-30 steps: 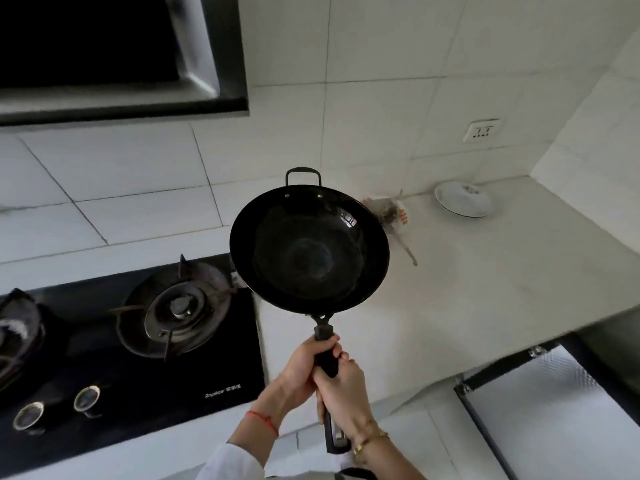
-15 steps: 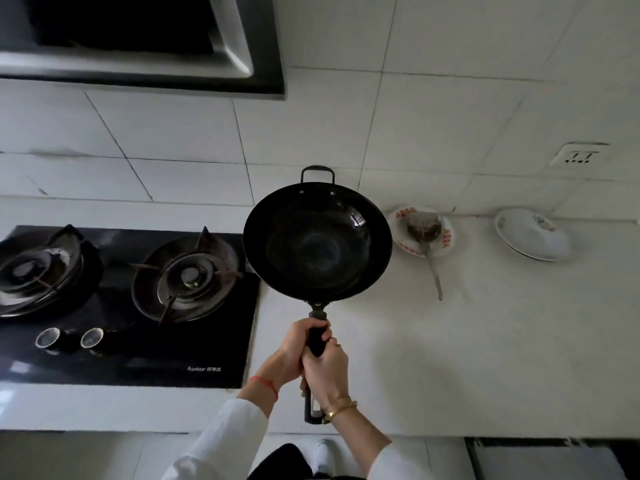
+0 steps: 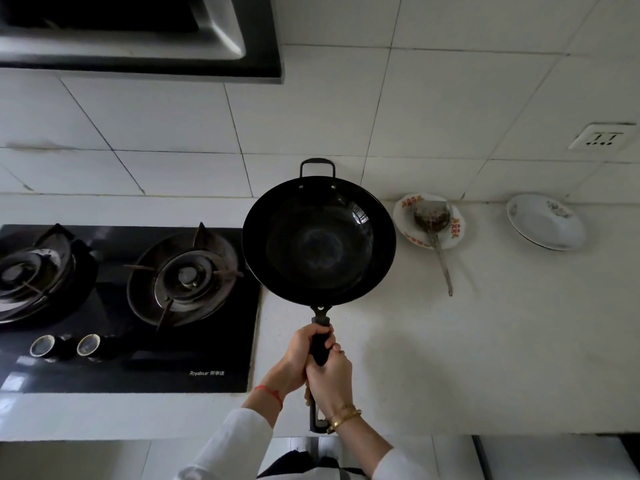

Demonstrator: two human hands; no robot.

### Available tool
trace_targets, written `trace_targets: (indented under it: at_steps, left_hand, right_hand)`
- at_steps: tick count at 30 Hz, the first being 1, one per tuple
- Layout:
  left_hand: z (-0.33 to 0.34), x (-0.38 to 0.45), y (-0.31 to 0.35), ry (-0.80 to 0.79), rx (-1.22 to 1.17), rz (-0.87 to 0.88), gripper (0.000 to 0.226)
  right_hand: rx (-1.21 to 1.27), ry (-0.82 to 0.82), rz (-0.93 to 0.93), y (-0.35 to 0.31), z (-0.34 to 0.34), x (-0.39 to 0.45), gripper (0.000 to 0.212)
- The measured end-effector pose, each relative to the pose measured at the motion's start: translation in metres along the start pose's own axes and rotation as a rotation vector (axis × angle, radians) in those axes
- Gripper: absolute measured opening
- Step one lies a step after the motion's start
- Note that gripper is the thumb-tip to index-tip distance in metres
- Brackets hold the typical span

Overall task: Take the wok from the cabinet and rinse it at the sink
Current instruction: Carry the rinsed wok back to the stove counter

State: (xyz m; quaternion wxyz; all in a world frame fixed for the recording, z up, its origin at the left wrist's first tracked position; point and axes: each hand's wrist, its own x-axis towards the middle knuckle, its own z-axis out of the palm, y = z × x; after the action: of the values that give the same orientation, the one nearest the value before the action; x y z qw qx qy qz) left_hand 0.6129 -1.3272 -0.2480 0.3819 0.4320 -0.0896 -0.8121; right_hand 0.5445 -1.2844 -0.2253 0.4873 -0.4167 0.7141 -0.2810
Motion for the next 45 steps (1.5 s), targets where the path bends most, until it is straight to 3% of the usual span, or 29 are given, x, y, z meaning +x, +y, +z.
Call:
trace_targets:
  at_steps: [17,28,31,36,41,45]
  left_hand:
    - [-0.009,0.009,-0.007,0.02,-0.038,-0.032,0.01]
    - [-0.008,0.006,-0.007,0.064,0.03,-0.034,0.011]
    - [-0.01,0.004,-0.006,0.104,0.099,-0.021,0.019]
    - [-0.009,0.003,-0.001,0.198,0.212,0.05,0.02]
    - [-0.011,-0.001,-0.007,0.343,0.535,0.118,0.026]
    - [-0.023,-0.01,-0.015,0.338,0.713,0.167,0.028]
  right_hand:
    - [-0.054,0.028,0.022,0.02,0.014,0.013,0.005]
    - [-0.067,-0.063,0.056,0.023,0.008,0.015,0.012]
    - [-0.116,-0.129,0.035,0.022,0.005,0.011,0.011]
    - [-0.249,-0.158,-0.022,0.022,0.004,0.012,0.027]
    - [-0.509,-0.131,-0.14,0.019,-0.004,0.007,0.041]
    - [-0.658,-0.112,-0.216,0.019,-0.009,0.005,0.04]
